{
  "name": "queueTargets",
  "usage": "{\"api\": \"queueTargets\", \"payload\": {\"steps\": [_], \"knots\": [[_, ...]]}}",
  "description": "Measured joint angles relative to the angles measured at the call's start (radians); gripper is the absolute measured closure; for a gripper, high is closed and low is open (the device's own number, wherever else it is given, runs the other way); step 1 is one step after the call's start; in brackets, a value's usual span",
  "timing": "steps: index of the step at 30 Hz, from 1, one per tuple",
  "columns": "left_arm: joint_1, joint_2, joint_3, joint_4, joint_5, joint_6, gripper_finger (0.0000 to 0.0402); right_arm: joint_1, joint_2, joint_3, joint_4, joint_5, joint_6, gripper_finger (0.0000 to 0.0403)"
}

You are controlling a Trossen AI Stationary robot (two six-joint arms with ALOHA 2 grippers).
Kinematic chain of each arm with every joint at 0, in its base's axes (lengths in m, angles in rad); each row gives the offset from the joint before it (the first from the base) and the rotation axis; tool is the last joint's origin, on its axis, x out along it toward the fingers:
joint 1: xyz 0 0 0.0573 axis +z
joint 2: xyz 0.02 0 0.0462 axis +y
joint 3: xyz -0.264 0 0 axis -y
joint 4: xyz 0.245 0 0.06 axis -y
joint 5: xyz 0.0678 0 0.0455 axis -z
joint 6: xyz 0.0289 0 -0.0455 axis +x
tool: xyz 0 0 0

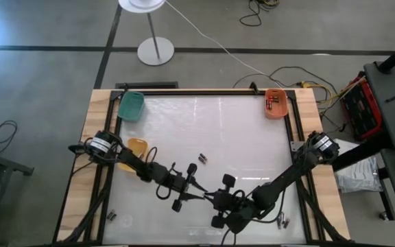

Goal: Sort batteries
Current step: Put the silver battery into the yellow bin

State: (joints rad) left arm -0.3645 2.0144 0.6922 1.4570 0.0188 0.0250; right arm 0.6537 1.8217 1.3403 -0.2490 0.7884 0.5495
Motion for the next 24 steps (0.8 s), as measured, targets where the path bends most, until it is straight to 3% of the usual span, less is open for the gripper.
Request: {"api": "queueTargets", "payload": {"steps": [10, 24], "knots": [[-0.001, 0.0, 0.0, 0.017, 0.002, 0.018, 0.035, -0.001, 0.0, 0.0, 0.0, 0.0, 0.008, 0.039], [-0.001, 0.0, -0.001, 0.055, 0.0, 0.034, 0.0339, -0.005, 0.0, -0.001, 0.0, 0.025, 0.017, 0.039]]}}
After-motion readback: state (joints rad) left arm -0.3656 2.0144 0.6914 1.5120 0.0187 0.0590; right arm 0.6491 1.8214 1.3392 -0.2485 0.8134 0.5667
